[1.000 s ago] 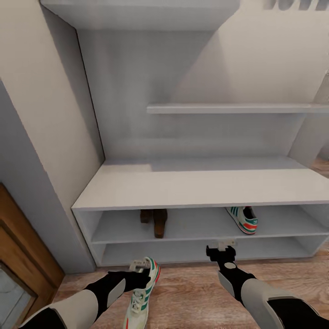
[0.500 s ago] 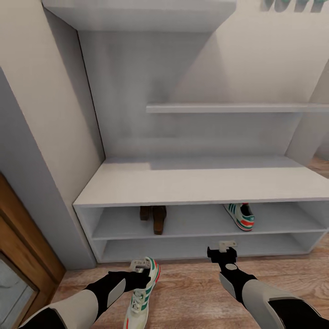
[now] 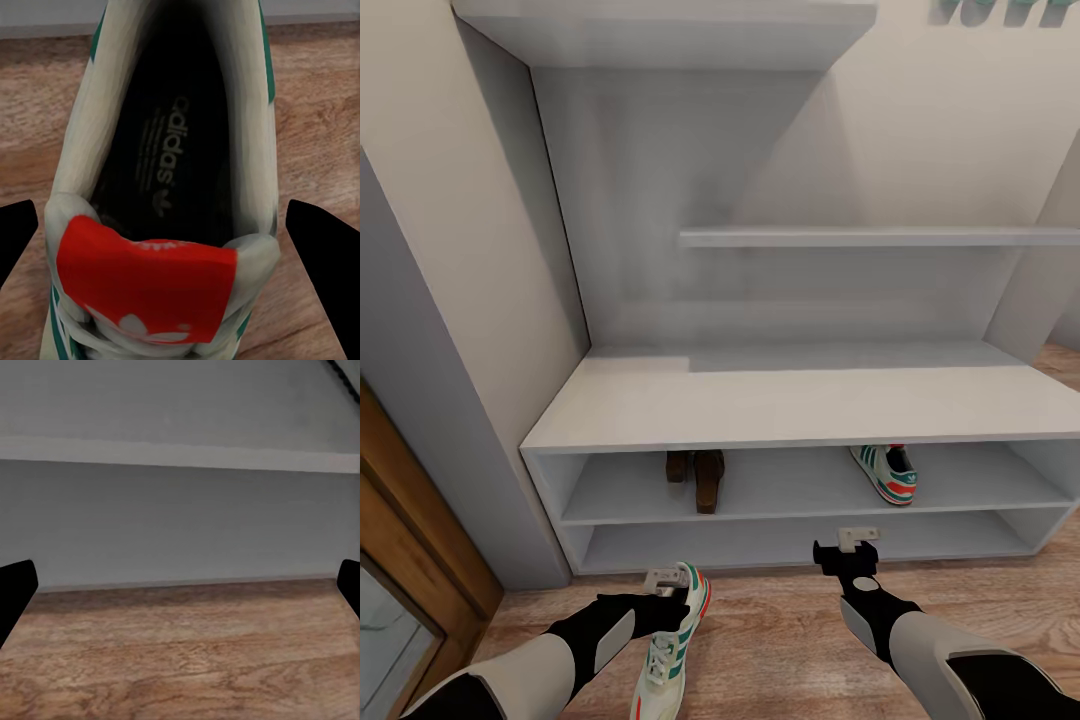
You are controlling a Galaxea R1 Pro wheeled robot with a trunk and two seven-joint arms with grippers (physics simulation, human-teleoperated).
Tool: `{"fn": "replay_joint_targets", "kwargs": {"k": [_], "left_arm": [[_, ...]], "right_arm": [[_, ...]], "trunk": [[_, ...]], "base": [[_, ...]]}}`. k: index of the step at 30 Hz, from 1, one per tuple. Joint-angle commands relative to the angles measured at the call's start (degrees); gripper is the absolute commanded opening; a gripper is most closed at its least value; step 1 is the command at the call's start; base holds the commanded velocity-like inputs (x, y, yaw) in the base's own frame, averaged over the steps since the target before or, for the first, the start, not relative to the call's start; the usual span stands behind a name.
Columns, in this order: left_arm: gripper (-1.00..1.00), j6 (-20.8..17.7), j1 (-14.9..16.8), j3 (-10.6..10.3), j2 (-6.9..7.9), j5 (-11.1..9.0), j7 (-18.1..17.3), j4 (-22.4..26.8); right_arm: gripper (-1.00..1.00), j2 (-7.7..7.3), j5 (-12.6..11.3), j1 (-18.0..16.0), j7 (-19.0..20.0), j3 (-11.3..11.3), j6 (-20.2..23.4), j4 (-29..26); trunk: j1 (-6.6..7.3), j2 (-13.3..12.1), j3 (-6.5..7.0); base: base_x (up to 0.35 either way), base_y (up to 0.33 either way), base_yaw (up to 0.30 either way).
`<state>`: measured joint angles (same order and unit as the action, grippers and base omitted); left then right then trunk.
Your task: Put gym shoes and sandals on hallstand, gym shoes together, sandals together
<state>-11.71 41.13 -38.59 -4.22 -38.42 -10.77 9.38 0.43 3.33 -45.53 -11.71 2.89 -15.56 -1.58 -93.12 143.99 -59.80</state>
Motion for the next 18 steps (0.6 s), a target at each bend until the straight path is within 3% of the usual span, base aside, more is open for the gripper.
{"fn": "replay_joint_targets", "kwargs": {"k": [1,18], "left_arm": [[-1.00,0.01,0.00,0.00,0.00,0.01,0.03,0.01],[-1.00,0.10,0.00,0.00,0.00,0.01,0.04,-0.02]], "right_arm": [[1.00,0.00,0.00,0.00,0.00,0.00,0.00,0.00],[1.00,0.08,0.01,0.00,0.02,0.07,0.00,0.00]], "trunk": [[0.00,0.00,0.00],[0.00,0.00,0.00]], "base": [[0.000,0.000,0.000],[-0.012,-0.069,0.000]]}}
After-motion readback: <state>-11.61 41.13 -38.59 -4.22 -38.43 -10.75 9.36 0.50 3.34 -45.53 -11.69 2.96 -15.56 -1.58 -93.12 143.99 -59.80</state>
